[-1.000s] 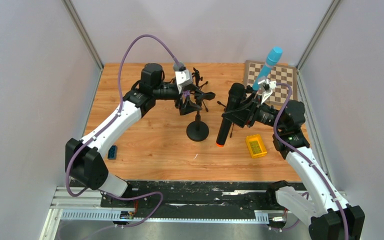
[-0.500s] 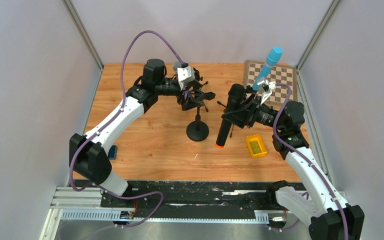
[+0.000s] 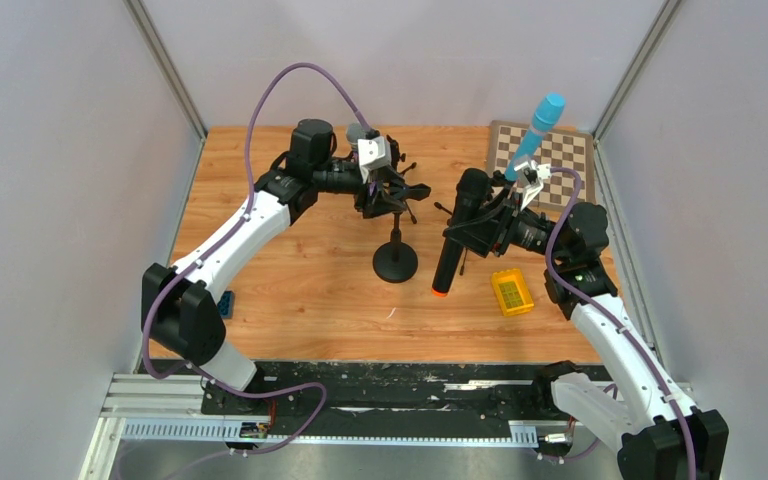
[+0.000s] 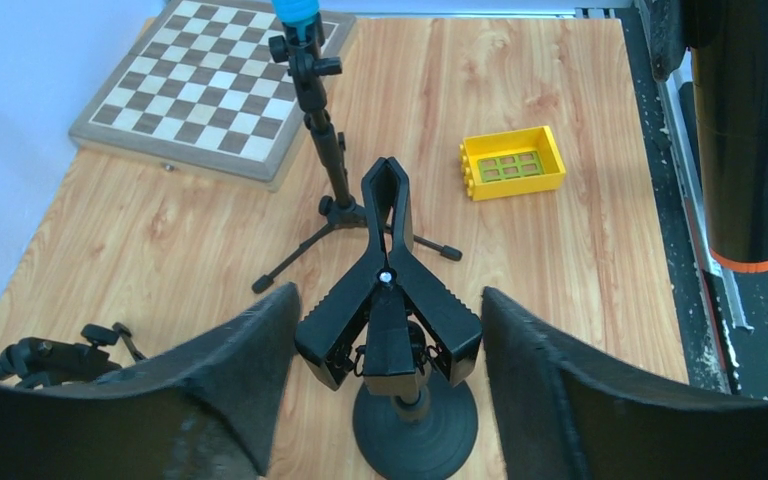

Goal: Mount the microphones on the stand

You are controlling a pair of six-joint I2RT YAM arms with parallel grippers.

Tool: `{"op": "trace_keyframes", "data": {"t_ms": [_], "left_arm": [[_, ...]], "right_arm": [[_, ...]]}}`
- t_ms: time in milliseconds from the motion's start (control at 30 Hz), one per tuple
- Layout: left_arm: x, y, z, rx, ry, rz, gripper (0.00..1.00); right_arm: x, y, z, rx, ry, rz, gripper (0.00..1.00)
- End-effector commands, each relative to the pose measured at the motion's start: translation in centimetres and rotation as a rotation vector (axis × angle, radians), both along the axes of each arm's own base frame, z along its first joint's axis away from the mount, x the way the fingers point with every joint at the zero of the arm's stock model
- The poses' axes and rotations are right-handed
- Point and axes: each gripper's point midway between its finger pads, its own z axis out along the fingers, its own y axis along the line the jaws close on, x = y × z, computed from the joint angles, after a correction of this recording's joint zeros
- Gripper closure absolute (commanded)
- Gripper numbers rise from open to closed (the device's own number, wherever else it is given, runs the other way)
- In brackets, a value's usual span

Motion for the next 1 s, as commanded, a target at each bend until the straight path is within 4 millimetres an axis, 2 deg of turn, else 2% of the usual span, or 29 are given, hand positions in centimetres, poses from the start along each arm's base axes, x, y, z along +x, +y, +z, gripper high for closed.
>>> {"op": "trace_keyframes", "data": {"t_ms": [0,100,167,333,433,533,600,733,967], "left_arm": [[-0.4,-0.1,2.3,-0.026,-0.061,-0.027,0.38],[-0.8,0.0,2.8,-0.037,-0.078,-0.027,0.53],[-1.1,0.2,2.9,-0.044,-0.087,-0.026,0.58],[-1.8,0.5,2.9,-0.058,-0.101,-0.027,0.62],[-2.3,0.6,3.0,-0.066,-0.098,-0.033,0.72],[-2.8,0.7,3.2,-0.079,-0.091,-0.040,0.74],[-3.2,0.8,3.4,-0.095,-0.087,-0.046,0.80],[-4.1,0.9,3.9,-0.131,-0.082,-0.054,0.97],[-5.7,1.0,5.2,-0.188,-0.051,-0.083,1.00]], "right_arm": [[-0.3,-0.2,1.6,0.022,-0.073,-0.001,1.00],[-0.3,-0.2,1.5,0.023,-0.068,-0.003,1.00],[-0.3,-0.2,1.6,0.024,-0.070,-0.004,1.00],[-0.2,-0.2,1.7,0.026,-0.071,-0.006,1.00],[-0.2,-0.3,1.9,0.024,-0.077,-0.011,1.00],[-0.1,-0.3,2.1,0.017,-0.086,-0.018,1.00],[0.0,-0.4,2.4,0.012,-0.095,-0.027,1.00],[0.1,-0.6,2.9,0.005,-0.115,-0.050,1.00],[0.3,-0.7,3.9,0.007,-0.146,-0.069,1.00]]}}
